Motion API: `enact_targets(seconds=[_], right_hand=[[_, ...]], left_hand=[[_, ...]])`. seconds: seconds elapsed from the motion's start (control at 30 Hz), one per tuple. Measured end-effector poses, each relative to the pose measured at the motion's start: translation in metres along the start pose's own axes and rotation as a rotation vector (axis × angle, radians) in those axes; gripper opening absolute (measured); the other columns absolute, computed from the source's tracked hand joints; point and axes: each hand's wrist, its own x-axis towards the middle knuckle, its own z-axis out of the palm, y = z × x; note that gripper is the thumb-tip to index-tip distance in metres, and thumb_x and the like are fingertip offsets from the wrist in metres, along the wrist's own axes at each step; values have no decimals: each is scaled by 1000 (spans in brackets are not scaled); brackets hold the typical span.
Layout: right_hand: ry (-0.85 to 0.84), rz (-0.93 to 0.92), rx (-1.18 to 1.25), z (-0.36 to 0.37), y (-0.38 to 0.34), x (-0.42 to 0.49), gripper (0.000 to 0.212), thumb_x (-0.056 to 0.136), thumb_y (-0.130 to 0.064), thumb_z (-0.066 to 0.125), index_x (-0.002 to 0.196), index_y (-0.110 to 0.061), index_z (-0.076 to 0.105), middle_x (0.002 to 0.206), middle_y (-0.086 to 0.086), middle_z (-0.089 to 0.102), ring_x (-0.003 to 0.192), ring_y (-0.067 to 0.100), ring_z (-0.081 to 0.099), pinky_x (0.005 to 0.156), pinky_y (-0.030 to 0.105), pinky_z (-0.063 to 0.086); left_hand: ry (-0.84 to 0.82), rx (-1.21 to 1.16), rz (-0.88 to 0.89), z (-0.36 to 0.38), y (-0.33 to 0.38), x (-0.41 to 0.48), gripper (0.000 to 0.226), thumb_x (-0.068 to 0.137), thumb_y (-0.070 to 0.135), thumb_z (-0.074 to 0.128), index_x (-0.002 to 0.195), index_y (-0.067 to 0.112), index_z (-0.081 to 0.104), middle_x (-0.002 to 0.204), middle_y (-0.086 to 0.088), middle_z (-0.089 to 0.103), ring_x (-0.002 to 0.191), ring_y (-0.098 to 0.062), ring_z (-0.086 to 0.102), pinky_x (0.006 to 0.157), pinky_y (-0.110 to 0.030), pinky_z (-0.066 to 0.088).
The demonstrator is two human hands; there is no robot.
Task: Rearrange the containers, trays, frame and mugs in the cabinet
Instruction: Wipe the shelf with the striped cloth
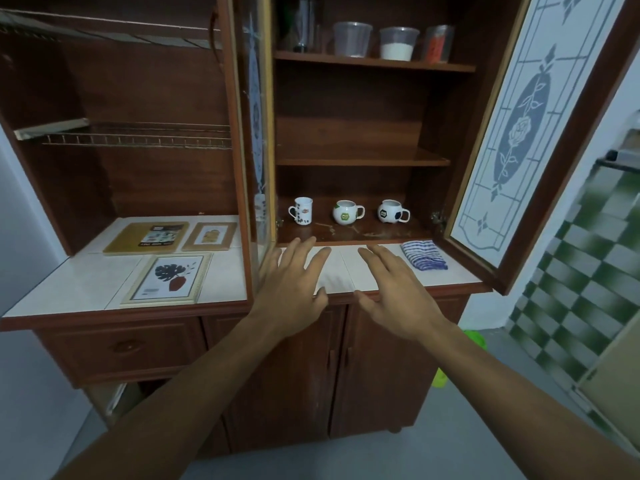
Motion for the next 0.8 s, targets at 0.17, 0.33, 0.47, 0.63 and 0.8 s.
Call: enact_targets(seconds=[0.17, 0.33, 0.47, 0.63, 0.8], right_hand=[[6, 4, -56, 1, 9, 9, 70, 95, -42, 54, 154, -23, 20, 162, 2, 15, 149, 21, 13, 120, 36, 10], [21, 20, -120, 1, 29, 20, 70, 95, -43, 53, 154, -21, 21, 163, 2, 14, 150, 21, 10, 120, 36, 7], [1, 25, -147, 5, 54, 32, 70, 96, -45, 50, 154, -22, 18, 163, 2, 11, 151, 21, 5, 118, 36, -2], [-2, 13, -97, 6, 93, 55, 70, 97, -45, 50, 154, -24, 16, 164, 0, 10, 151, 19, 4, 119, 36, 2], [5, -32, -74, 8, 136, 79, 73, 97, -44, 50, 156, -21, 13, 164, 1, 10, 151, 20, 5, 118, 34, -2]], left_hand=[[4, 33, 12, 10, -4, 21, 65, 80, 44, 52, 141, 21, 46, 151, -9, 39, 140, -31, 32, 112, -53, 24], [33, -1, 59, 20, 4, 37, 63, 77, 36, 59, 137, 15, 51, 145, -14, 46, 135, -37, 40, 109, -55, 28], [51, 41, 69, 30, 12, 54, 64, 76, 31, 69, 136, 14, 52, 143, -15, 48, 134, -35, 42, 108, -52, 32], [56, 45, 12, 53, 25, 84, 64, 84, 34, 65, 143, 19, 44, 151, -9, 38, 141, -30, 31, 114, -48, 23], [67, 24, -4, 77, 43, 115, 66, 80, 28, 70, 140, 14, 46, 146, -15, 42, 137, -35, 36, 112, -50, 24]])
